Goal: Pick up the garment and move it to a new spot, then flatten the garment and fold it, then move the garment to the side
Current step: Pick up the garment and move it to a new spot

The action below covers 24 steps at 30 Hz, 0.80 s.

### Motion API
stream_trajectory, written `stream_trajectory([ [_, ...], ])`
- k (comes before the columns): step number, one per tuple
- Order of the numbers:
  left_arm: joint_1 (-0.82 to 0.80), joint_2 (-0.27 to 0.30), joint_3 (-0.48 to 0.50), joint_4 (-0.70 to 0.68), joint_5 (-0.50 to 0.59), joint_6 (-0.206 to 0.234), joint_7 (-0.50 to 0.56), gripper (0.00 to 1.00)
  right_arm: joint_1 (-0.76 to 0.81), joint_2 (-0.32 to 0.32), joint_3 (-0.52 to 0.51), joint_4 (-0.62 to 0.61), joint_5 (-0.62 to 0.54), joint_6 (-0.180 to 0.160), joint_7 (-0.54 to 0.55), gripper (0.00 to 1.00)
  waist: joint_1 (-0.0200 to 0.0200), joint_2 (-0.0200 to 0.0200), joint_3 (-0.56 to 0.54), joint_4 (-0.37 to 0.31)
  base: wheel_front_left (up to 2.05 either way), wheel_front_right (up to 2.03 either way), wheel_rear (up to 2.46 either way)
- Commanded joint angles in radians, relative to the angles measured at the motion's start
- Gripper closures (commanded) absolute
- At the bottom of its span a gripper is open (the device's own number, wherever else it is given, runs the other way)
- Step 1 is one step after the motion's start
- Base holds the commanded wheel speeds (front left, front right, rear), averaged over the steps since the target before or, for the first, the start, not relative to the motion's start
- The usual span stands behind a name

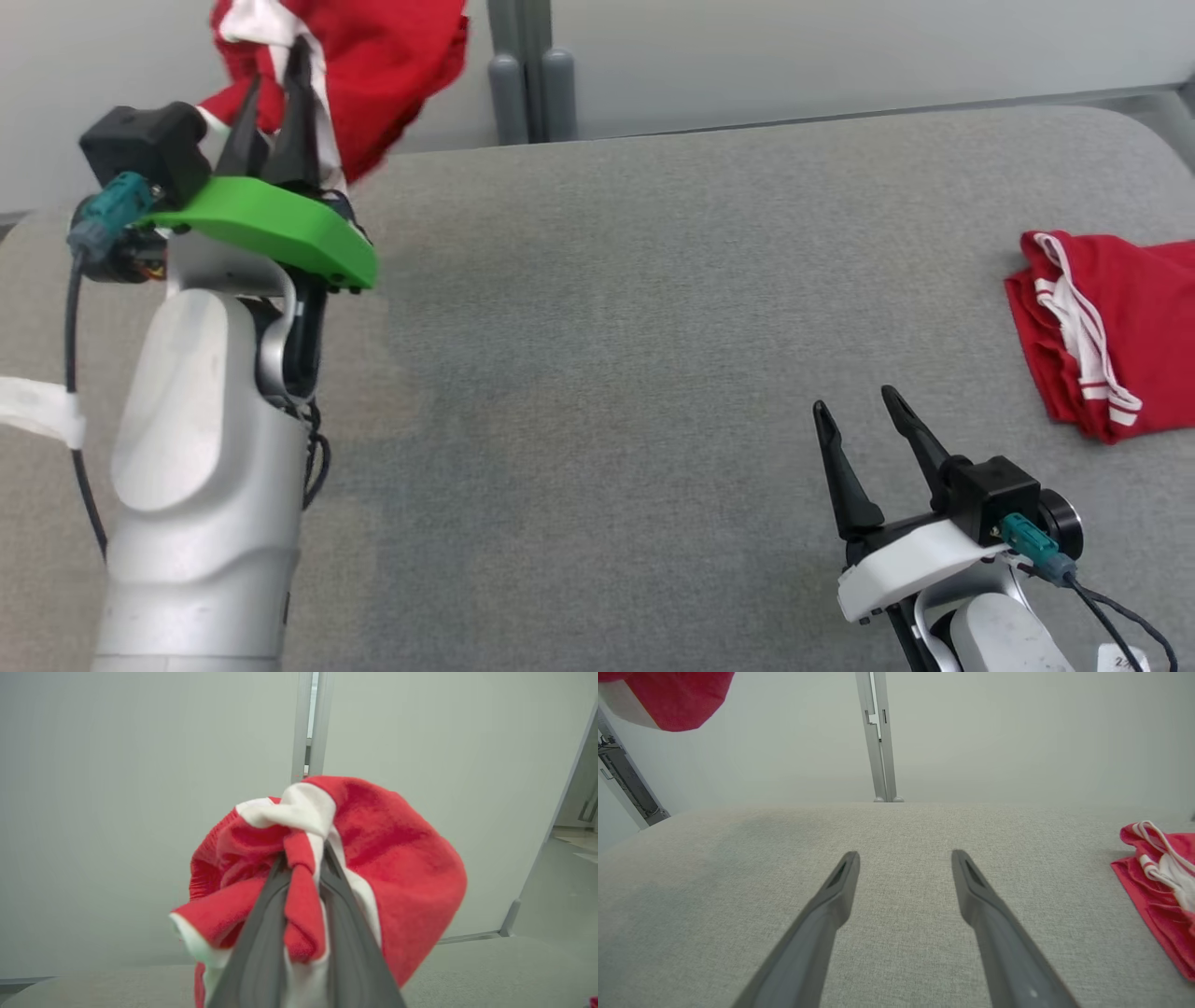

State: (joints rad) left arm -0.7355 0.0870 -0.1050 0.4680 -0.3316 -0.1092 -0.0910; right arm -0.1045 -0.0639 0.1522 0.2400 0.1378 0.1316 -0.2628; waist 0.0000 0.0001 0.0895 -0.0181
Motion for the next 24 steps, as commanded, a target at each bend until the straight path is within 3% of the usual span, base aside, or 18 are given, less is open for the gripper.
stream_trajectory([
  [1, 0.033, -0.008, -0.018, -0.037, -0.015, 0.002, 0.011, 1.0, 0.007, 0.003, -0.005, -0.007, -0.003, -0.002, -0.002, 0.0, 0.0, -0.0001, 0.0, -0.095, 0.0, 0.0, 0.0],
  [6, 0.131, -0.027, -0.067, -0.126, -0.06, 0.033, 0.036, 1.0, -0.007, 0.004, -0.009, -0.011, -0.003, -0.002, -0.002, 0.0, 0.0, -0.0001, 0.03, -0.189, 0.0, 0.0, 0.0],
  [10, 0.195, -0.034, -0.131, -0.12, -0.102, 0.039, 0.04, 1.0, -0.022, 0.006, -0.007, -0.015, 0.006, -0.002, -0.002, 0.0, 0.0, -0.0001, 0.057, -0.241, 0.0, 0.0, 0.0],
  [13, 0.223, -0.034, -0.203, -0.092, -0.16, 0.037, 0.041, 1.0, -0.023, 0.009, -0.007, -0.017, 0.012, -0.002, -0.002, 0.0, 0.0, -0.0001, 0.073, -0.259, 0.0, 0.0, 0.0],
  [19, 0.228, -0.032, -0.337, 0.053, -0.208, 0.085, 0.03, 1.0, -0.03, 0.01, -0.011, -0.02, 0.012, -0.002, -0.002, 0.0, 0.0, -0.0001, 0.088, -0.275, 0.0, 0.0, 0.0],
  [20, 0.222, -0.033, -0.351, 0.087, -0.207, 0.092, 0.023, 0.68, -0.031, 0.01, -0.013, -0.021, 0.012, -0.002, -0.002, 0.0, 0.0, -0.0001, 0.089, -0.275, 0.0, 0.0, 0.0],
  [21, 0.217, -0.033, -0.362, 0.112, -0.213, 0.096, 0.016, 0.0, -0.032, 0.01, -0.015, -0.021, 0.012, -0.002, -0.002, 0.0, 0.0, -0.0001, 0.089, -0.275, 0.0, 0.0, 0.0],
  [24, 0.204, -0.033, -0.392, 0.177, -0.238, 0.094, -0.018, 0.0, -0.023, 0.011, -0.023, -0.021, 0.01, -0.002, -0.002, 0.0, 0.0, -0.0001, 0.086, -0.262, 0.0, 0.0, 0.0],
])
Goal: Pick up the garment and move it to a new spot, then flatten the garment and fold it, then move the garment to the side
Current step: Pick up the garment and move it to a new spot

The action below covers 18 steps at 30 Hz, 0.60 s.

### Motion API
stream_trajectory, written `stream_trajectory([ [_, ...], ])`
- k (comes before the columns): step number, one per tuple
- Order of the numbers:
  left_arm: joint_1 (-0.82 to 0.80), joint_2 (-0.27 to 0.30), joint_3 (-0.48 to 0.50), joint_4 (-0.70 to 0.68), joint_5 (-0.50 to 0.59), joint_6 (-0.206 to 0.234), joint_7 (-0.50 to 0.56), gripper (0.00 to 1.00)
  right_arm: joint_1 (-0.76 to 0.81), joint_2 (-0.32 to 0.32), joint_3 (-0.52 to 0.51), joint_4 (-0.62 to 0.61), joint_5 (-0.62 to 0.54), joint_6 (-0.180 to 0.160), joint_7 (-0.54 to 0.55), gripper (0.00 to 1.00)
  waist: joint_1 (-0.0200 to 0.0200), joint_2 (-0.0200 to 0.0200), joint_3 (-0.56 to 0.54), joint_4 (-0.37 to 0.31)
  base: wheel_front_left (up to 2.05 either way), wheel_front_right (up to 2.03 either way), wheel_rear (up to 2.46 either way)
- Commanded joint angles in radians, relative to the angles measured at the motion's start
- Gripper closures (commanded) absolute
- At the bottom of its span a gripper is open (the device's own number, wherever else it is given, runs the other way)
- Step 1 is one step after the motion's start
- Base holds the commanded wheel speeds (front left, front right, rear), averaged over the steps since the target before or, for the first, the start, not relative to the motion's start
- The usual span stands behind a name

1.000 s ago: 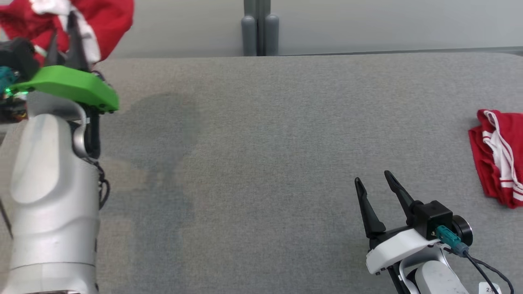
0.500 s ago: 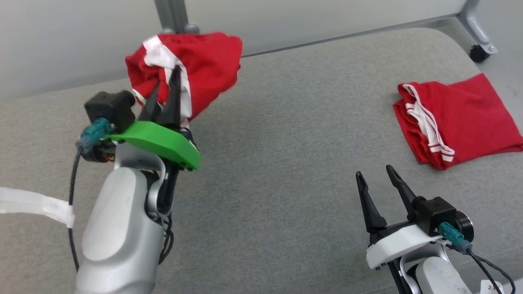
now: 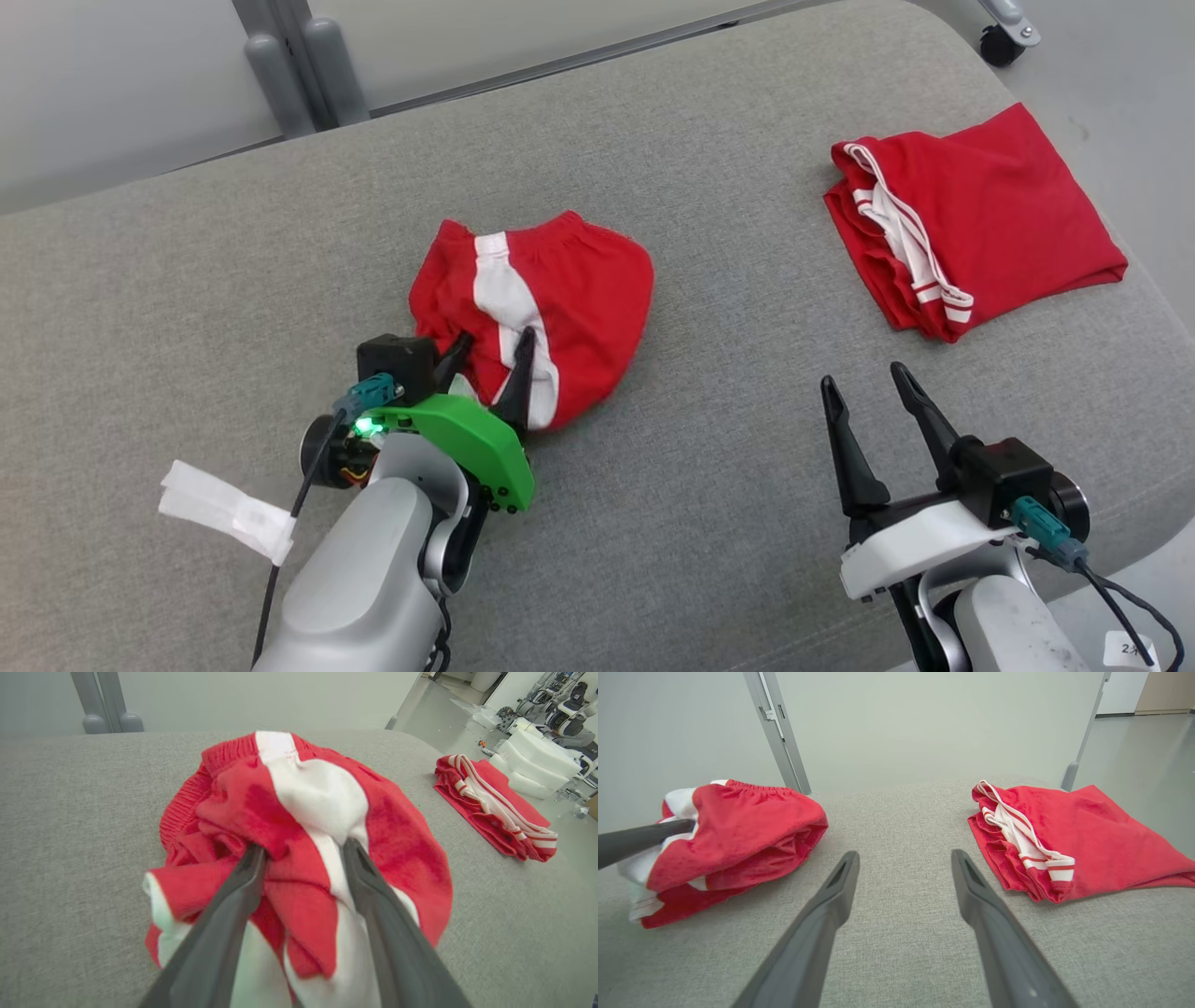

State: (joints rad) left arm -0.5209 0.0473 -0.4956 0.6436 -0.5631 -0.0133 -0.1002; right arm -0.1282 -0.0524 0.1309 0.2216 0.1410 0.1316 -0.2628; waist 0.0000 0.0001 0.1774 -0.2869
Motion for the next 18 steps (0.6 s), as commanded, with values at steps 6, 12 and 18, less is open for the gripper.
stream_trajectory([
  [6, 0.015, 0.007, 0.01, 0.008, -0.101, -0.054, -0.111, 0.0, 0.022, -0.002, -0.046, -0.011, 0.005, -0.002, -0.002, 0.0, 0.0, -0.0001, -0.031, 0.059, 0.0, 0.0, 0.0],
  [12, 0.095, 0.053, 0.073, -0.058, -0.084, -0.071, -0.162, 0.0, 0.051, -0.012, -0.104, -0.024, -0.01, -0.002, -0.002, 0.0, 0.0, -0.0001, -0.075, 0.122, 0.0, 0.0, 0.0],
  [18, 0.259, 0.063, 0.271, -0.281, 0.02, -0.079, -0.164, 0.0, 0.086, -0.022, -0.141, -0.035, -0.021, -0.002, -0.002, 0.0, 0.0, -0.0001, -0.116, 0.188, 0.0, 0.0, 0.0],
])
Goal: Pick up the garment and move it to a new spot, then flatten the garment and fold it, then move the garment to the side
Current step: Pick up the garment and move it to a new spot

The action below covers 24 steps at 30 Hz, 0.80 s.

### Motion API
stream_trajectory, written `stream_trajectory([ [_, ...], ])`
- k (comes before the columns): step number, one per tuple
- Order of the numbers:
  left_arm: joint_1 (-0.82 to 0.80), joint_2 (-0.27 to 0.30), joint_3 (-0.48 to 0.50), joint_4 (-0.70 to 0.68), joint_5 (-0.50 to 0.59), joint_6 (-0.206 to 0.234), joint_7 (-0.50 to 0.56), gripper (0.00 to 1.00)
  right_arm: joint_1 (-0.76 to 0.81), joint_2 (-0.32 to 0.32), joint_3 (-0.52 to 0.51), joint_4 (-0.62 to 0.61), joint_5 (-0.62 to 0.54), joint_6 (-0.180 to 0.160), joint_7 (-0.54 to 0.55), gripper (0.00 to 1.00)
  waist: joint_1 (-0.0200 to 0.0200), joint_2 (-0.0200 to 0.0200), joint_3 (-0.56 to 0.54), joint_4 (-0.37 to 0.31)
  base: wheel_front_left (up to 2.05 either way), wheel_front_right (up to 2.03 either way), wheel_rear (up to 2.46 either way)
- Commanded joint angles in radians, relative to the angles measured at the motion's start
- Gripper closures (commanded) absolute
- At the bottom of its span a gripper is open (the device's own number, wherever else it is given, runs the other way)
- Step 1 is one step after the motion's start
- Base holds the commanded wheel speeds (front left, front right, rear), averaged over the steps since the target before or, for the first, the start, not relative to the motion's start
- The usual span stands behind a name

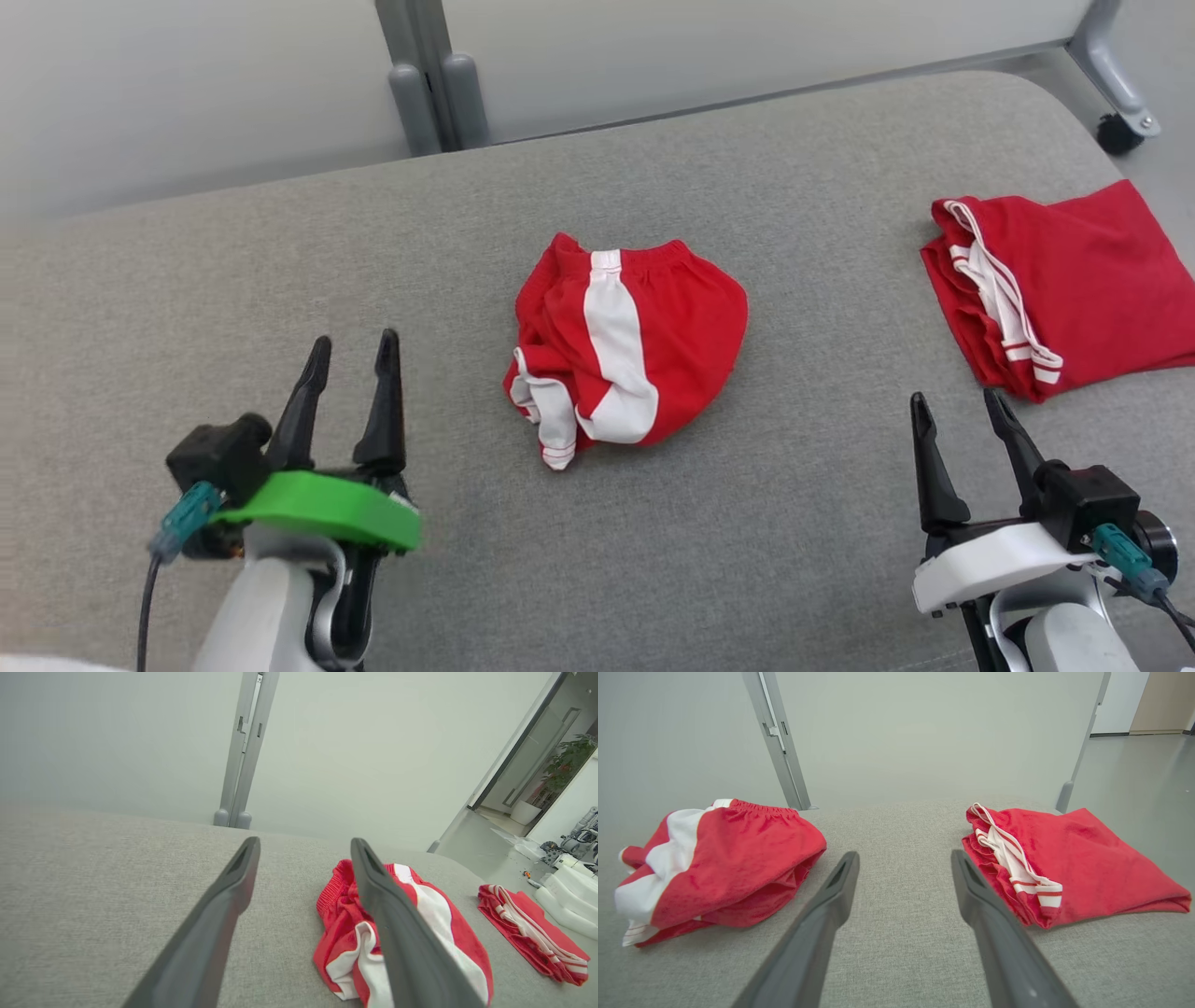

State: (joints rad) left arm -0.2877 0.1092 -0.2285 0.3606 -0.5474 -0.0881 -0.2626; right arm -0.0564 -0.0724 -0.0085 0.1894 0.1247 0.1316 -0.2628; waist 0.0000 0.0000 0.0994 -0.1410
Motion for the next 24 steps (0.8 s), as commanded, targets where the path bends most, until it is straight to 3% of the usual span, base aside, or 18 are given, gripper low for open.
stream_trajectory([
  [1, 0.052, -0.004, 0.034, -0.032, 0.034, -0.009, -0.002, 0.0, 0.019, -0.002, -0.003, -0.003, -0.006, -0.002, -0.002, 0.0, 0.0, 0.0, -0.045, 0.05, 0.0, 0.0, 0.0],
  [11, 0.25, -0.047, 0.21, -0.181, 0.226, -0.035, -0.002, 0.0, 0.049, -0.002, 0.002, 0.007, -0.002, -0.002, -0.002, 0.0, 0.0, 0.0, -0.085, 0.093, 0.0, 0.0, 0.0],
  [19, 0.308, -0.052, 0.252, -0.173, 0.329, -0.042, -0.001, 0.0, 0.065, 0.006, -0.002, 0.006, 0.001, -0.002, -0.002, 0.0, 0.0, 0.0, -0.092, 0.109, 0.0, 0.0, 0.0],
  [24, 0.317, -0.055, 0.259, -0.177, 0.328, -0.043, -0.001, 0.0, 0.074, 0.01, -0.008, 0.004, -0.001, -0.002, -0.002, 0.0, 0.0, 0.0, -0.089, 0.118, 0.0, 0.0, 0.0],
])
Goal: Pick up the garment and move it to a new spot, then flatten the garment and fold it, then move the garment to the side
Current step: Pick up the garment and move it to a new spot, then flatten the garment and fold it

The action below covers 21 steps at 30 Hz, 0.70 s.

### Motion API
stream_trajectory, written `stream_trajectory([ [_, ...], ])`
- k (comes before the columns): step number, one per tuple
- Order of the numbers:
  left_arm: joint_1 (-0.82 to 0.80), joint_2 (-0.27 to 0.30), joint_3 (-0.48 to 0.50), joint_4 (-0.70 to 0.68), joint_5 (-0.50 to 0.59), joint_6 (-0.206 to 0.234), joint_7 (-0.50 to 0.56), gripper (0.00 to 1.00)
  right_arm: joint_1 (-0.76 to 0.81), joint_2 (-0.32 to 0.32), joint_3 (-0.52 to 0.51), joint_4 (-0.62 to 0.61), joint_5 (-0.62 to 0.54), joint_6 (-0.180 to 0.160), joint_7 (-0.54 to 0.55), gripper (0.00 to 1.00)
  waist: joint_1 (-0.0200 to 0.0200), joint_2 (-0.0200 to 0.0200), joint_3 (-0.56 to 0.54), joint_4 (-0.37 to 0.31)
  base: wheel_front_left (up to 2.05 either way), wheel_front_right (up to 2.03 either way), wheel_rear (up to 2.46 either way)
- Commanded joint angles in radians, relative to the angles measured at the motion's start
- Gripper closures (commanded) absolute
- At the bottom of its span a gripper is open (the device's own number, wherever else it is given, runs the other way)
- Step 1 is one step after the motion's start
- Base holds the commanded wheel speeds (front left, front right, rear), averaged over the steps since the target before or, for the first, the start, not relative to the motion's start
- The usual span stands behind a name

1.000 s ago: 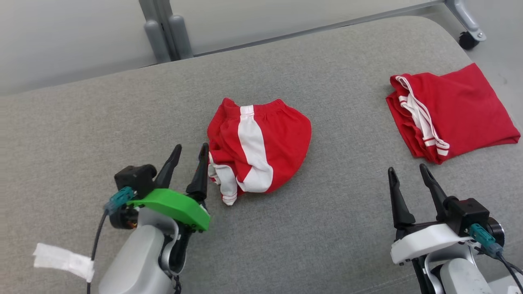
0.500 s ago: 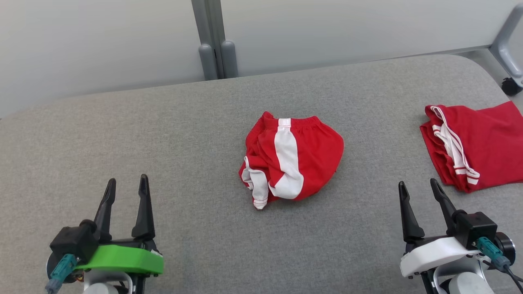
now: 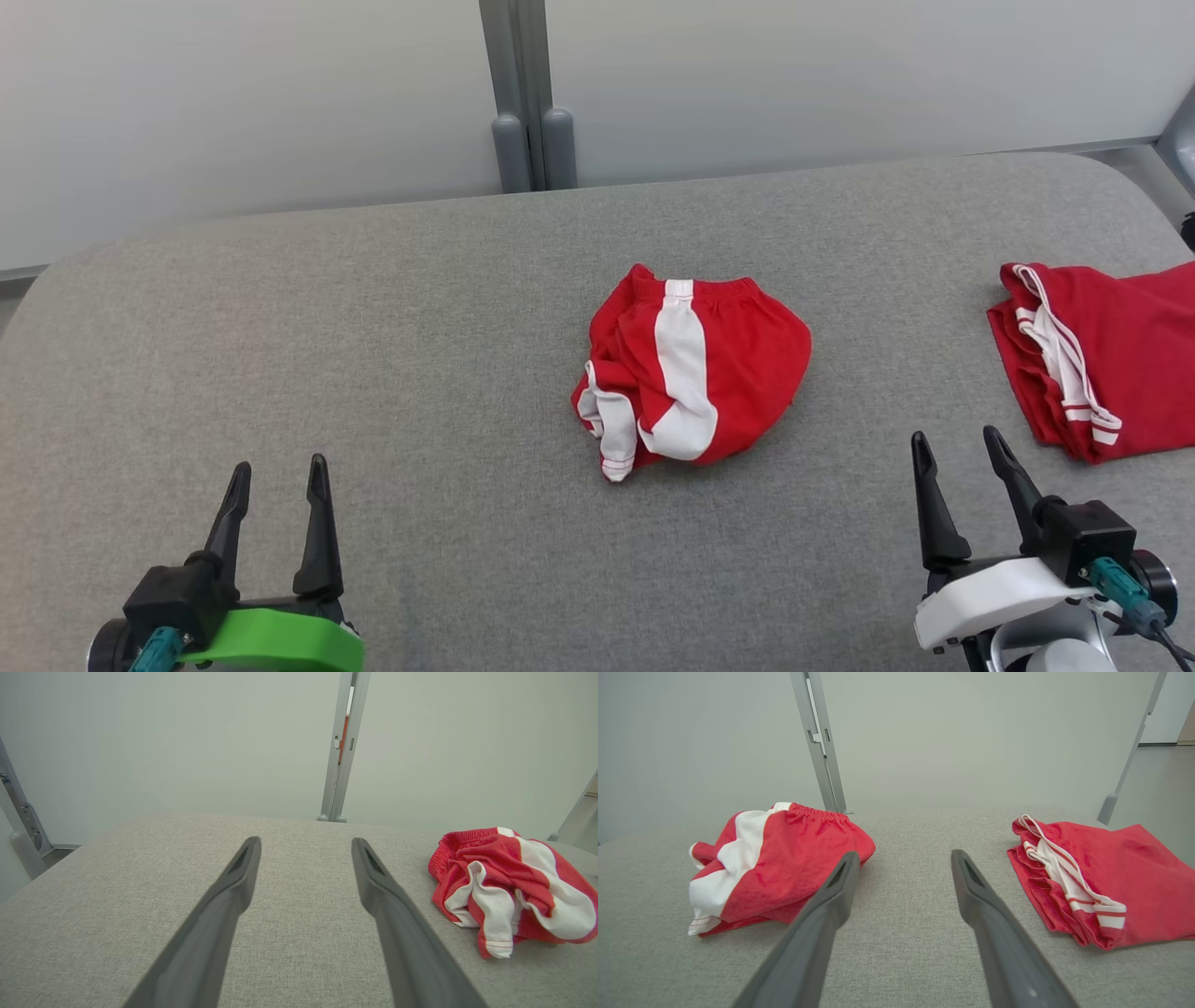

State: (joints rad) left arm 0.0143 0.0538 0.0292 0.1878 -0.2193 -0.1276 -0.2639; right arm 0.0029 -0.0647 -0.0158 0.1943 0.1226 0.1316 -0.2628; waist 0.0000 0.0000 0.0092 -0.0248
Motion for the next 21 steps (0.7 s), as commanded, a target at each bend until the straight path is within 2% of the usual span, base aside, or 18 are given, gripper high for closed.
stream_trajectory([
  [1, 0.013, 0.0, -0.004, -0.007, -0.005, -0.004, 0.0, 0.0, 0.013, 0.003, -0.002, -0.001, 0.001, -0.002, -0.002, 0.0, 0.0, 0.0, 0.002, 0.004, 0.0, 0.0, 0.0],
  [21, -0.004, -0.002, -0.034, 0.004, -0.024, -0.004, 0.0, 0.0, 0.0, 0.009, 0.014, 0.003, -0.005, -0.002, -0.002, 0.0, 0.0, 0.0, 0.008, 0.008, 0.0, 0.0, 0.0],
])
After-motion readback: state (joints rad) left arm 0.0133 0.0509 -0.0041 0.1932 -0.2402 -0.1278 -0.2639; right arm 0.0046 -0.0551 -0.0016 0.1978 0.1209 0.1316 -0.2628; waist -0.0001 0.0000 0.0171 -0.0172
